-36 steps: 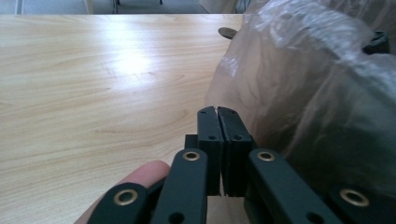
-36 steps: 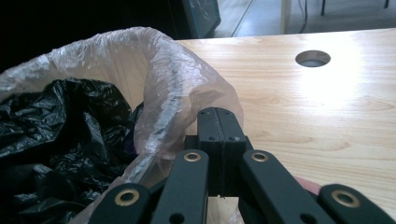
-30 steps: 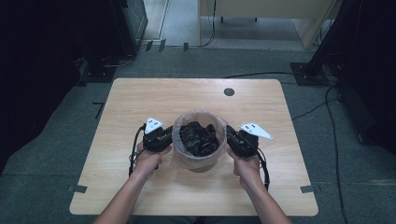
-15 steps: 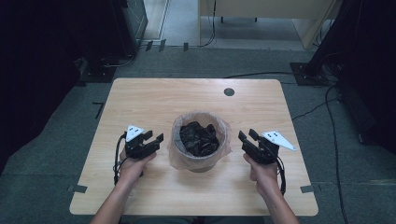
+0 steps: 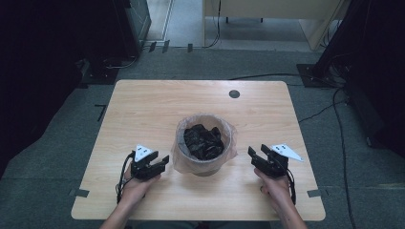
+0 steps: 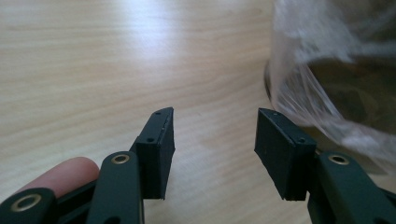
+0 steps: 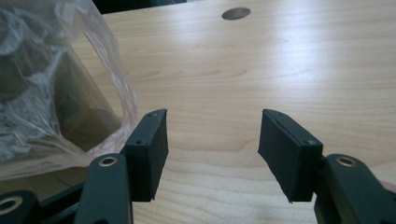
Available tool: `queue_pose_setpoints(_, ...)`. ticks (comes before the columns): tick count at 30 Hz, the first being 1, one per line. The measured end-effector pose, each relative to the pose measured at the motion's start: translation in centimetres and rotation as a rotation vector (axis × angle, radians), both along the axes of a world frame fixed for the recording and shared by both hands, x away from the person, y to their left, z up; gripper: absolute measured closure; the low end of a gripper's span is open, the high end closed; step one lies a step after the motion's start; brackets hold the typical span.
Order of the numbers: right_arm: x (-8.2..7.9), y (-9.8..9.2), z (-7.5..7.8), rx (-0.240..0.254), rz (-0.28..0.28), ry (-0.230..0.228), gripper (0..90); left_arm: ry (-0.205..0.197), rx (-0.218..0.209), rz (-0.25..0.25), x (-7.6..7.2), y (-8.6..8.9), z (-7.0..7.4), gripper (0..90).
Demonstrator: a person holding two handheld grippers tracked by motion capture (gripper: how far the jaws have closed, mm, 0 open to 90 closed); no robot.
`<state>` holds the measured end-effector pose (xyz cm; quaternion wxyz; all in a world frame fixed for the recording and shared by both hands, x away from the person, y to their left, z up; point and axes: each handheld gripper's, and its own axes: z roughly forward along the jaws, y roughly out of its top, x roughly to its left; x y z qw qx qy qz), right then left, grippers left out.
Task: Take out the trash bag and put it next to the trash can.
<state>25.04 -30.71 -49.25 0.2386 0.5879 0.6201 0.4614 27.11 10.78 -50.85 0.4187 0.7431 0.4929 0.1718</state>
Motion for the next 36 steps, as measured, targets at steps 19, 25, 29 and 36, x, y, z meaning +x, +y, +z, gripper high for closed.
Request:
queue_pose_setpoints(19, 0.4, 1.6, -1.8, -0.05, 0.04, 0.06, 40.9, -0.003, 0.095, -0.117, -1.3, -1.8, -1.4, 42.2)
queue_pose_setpoints(25, 0.2, 2.2, -2.0, -0.063, 0.042, 0.086, 40.0, -0.028, 0.097, -0.123, -1.4, -2.5, -1.3, 40.0)
queue_pose_setpoints(29, -0.3, 2.7, -2.1, -0.078, 0.06, 0.088, 39.6, -0.048, 0.085, -0.118, -1.3, -3.1, -1.0, 41.4)
queue_pose_setpoints(36, -0.3, 4.0, -2.6, -0.146, 0.011, 0.118, 37.8, -0.112, 0.064, -0.072, -1.4, -4.0, -0.4, 53.8)
